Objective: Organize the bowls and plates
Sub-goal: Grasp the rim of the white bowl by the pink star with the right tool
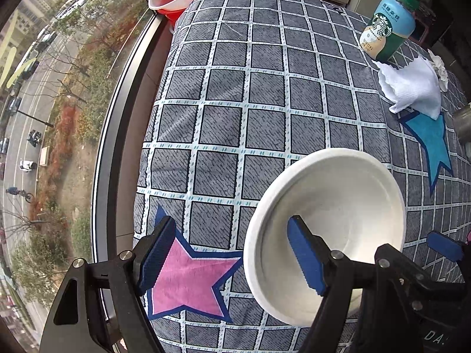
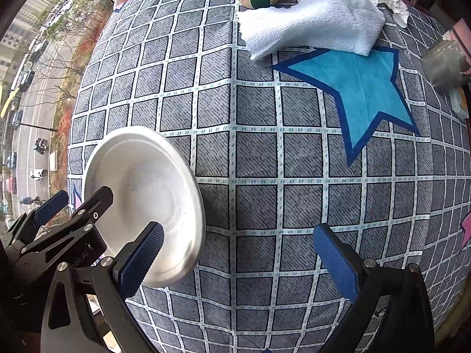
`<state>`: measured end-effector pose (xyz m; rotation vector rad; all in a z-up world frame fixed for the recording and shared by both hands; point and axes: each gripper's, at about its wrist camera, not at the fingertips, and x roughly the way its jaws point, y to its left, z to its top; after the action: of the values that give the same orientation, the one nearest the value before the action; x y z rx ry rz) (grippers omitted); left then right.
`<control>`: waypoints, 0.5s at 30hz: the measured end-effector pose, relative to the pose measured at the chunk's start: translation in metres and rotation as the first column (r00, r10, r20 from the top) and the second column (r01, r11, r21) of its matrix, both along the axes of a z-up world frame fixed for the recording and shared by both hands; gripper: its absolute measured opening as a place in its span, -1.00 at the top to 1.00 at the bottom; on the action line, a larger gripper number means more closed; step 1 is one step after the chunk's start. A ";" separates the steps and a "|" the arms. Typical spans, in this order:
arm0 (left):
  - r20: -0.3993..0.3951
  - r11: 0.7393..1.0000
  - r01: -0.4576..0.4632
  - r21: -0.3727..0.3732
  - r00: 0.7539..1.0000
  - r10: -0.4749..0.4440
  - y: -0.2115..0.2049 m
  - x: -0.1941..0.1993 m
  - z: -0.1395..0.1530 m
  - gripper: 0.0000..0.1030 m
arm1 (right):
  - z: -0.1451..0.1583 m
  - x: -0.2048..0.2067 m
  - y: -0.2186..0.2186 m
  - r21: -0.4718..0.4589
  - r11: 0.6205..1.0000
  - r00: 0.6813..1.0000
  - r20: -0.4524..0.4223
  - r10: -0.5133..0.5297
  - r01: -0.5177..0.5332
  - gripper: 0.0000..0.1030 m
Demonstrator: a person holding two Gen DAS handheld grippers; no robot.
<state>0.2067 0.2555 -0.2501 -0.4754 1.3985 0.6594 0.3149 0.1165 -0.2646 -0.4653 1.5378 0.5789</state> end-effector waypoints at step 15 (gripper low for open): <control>0.018 0.983 0.102 -0.155 0.995 -0.100 -0.043 0.021 -0.018 0.50 | -0.027 -0.013 -0.022 0.032 0.999 0.992 -0.128 -0.016 0.021 0.66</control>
<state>0.2281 0.2122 -0.2684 -0.5264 1.4610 0.4667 0.3023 0.0945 -0.2916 -0.3943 1.6498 0.6289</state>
